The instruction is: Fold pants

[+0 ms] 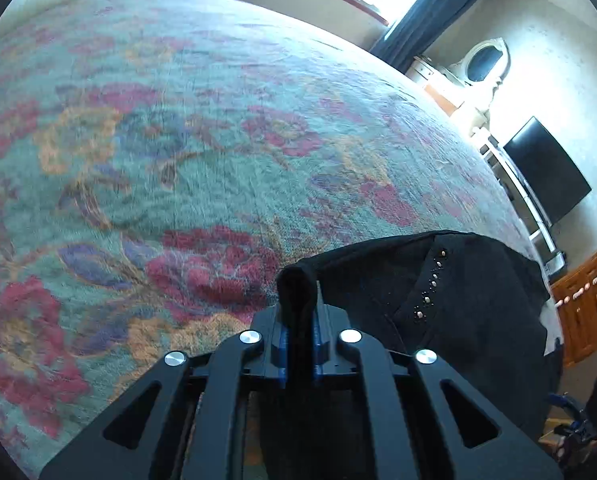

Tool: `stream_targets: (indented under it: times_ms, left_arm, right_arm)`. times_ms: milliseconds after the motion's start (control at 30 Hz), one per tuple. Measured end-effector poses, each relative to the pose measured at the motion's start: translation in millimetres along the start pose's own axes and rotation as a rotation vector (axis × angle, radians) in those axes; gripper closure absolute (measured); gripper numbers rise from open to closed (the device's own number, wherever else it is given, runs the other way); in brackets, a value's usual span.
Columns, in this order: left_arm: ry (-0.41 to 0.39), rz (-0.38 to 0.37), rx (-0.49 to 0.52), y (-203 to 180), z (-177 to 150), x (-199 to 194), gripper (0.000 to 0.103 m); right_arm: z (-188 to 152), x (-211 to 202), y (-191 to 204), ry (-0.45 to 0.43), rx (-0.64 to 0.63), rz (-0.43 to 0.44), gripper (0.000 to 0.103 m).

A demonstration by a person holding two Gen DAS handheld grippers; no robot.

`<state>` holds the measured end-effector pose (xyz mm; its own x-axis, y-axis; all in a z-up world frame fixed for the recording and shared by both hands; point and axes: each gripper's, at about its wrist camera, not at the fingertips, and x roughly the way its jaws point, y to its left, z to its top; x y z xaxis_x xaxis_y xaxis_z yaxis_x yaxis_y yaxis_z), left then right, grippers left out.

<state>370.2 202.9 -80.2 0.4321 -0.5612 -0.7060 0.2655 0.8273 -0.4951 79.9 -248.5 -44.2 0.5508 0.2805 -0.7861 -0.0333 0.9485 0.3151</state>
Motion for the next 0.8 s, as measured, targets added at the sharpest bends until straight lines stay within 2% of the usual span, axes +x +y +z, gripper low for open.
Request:
stream_targets:
  times_ms: [100, 167, 300, 367, 500, 533, 567, 633, 700, 733, 767, 800]
  left_arm:
    - [-0.003, -0.017, 0.011, 0.1, -0.9, -1.9, 0.097]
    - [-0.002, -0.033, -0.001, 3.0, -1.0, -3.5, 0.097]
    - [0.004, -0.061, -0.03, 9.6, -0.5, -2.2, 0.097]
    - [0.001, -0.071, -0.033, 11.7, -0.6, -0.1, 0.097]
    - [-0.009, -0.095, -0.045, 12.9, -2.5, -0.5, 0.097]
    - [-0.009, -0.1, -0.05, 13.4, -2.2, -0.6, 0.096]
    - [-0.007, -0.102, -0.052, 13.3, -1.4, -0.6, 0.095]
    - [-0.003, -0.095, -0.044, 10.4, 1.1, 1.4, 0.093]
    - [0.002, -0.087, -0.029, 8.0, 3.3, 3.4, 0.092]
    - [0.007, -0.087, -0.028, 7.5, 4.8, 4.6, 0.092]
    - [0.009, -0.095, -0.026, 10.1, 3.6, 2.9, 0.092]
    - [0.012, -0.095, -0.02, 9.3, 4.3, 3.5, 0.091]
  right_arm:
    - [16.1, -2.8, -2.0, -0.021, -0.041, 0.014, 0.002]
    - [39.3, -6.3, -5.8, -0.051, -0.092, 0.041, 0.002]
    - [117.4, -3.0, -27.6, -0.112, -0.282, 0.091, 0.002]
    - [158.9, 8.5, -40.6, -0.113, -0.377, 0.1, 0.002]
    - [236.7, 63.5, -71.1, 0.034, -0.469, 0.084, 0.004]
    - [251.9, 79.5, -76.6, 0.069, -0.496, 0.064, 0.016]
    - [264.7, 94.9, -81.4, 0.108, -0.505, 0.059, 0.033]
    - [281.5, 122.1, -90.7, 0.183, -0.489, 0.07, 0.046]
    - [287.1, 144.0, -89.7, 0.236, -0.519, 0.074, 0.045]
    - [286.0, 154.2, -86.1, 0.259, -0.549, 0.074, 0.041]
    - [285.3, 160.8, -82.3, 0.271, -0.576, 0.08, 0.03]
    - [283.3, 164.9, -77.2, 0.272, -0.595, 0.085, 0.024]
